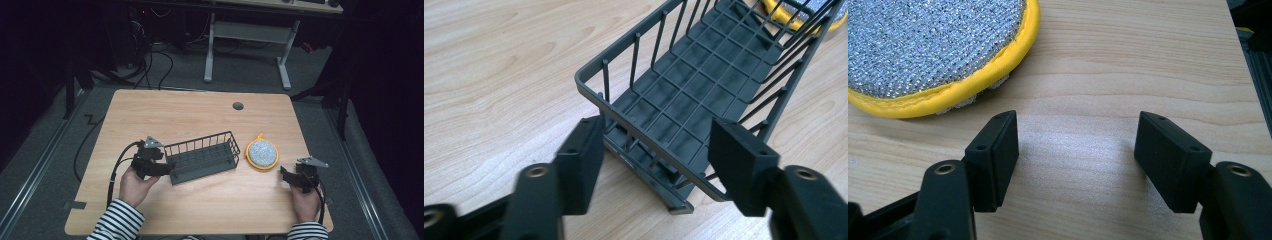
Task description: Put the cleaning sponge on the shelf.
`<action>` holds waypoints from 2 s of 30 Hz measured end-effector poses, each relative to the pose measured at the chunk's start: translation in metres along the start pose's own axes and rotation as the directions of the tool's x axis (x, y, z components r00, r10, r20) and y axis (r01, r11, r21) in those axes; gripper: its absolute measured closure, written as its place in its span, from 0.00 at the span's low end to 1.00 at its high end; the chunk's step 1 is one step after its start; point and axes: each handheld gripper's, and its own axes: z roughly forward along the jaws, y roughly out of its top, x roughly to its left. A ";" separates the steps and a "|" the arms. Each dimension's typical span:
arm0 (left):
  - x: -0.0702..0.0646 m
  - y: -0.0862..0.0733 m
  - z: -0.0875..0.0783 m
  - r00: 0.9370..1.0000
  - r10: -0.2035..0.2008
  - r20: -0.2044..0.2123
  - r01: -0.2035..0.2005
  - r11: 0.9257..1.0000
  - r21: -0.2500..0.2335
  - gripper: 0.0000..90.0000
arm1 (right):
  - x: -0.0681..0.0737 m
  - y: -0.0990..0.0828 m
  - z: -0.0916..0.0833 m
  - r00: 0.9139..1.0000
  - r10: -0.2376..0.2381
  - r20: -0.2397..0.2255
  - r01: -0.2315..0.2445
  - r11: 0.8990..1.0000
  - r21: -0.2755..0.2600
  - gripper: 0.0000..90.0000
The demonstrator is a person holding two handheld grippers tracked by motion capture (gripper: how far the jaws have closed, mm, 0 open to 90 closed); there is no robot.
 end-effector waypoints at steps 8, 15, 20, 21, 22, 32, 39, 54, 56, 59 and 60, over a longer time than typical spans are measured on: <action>0.006 -0.003 -0.018 0.999 -0.041 0.012 0.042 0.994 -0.099 0.33 | 0.000 0.000 0.000 1.000 0.000 0.000 0.000 1.000 0.000 0.38; 0.021 -0.013 -0.031 0.996 -0.082 -0.019 0.079 0.988 -0.131 0.33 | 0.000 0.000 0.000 1.000 0.000 0.000 0.000 1.000 0.000 0.38; 0.031 -0.022 -0.034 0.993 -0.105 -0.049 0.098 0.987 -0.131 0.33 | 0.000 0.000 0.000 1.000 0.000 0.000 0.000 1.000 0.000 0.38; 0.033 -0.025 -0.034 0.992 -0.112 -0.055 0.104 0.986 -0.131 0.33 | 0.000 0.000 0.000 1.000 0.000 0.000 0.000 1.000 0.000 0.38; 0.036 -0.028 -0.034 0.991 -0.120 -0.060 0.111 0.985 -0.130 0.33 | 0.000 0.000 0.000 1.000 0.000 0.000 0.000 1.000 0.000 0.38; 0.053 -0.047 -0.032 0.981 -0.163 -0.108 0.150 0.981 -0.122 0.33 | 0.000 0.000 0.000 1.000 0.000 0.000 0.000 1.000 0.000 0.38; 0.063 -0.058 -0.026 0.970 -0.187 -0.153 0.170 0.978 -0.119 0.33 | 0.000 0.000 0.000 1.000 -0.001 0.000 0.001 1.000 0.000 0.38; 0.083 -0.083 -0.006 0.945 -0.240 -0.223 0.221 0.969 -0.106 0.34 | 0.000 0.000 0.000 1.000 0.000 0.000 0.000 1.000 0.000 0.38; 0.085 -0.085 -0.003 0.939 -0.250 -0.236 0.229 0.967 -0.112 0.34 | 0.000 0.000 0.000 1.000 0.001 0.000 -0.001 1.000 0.000 0.38; 0.086 -0.087 0.000 0.934 -0.246 -0.258 0.223 0.968 -0.115 0.34 | 0.000 0.000 0.000 1.000 0.001 0.000 -0.001 1.000 0.000 0.38; 0.086 -0.087 0.001 0.933 -0.243 -0.264 0.220 0.969 -0.113 0.34 | 0.000 0.000 0.000 1.000 0.001 0.000 -0.001 1.000 0.000 0.38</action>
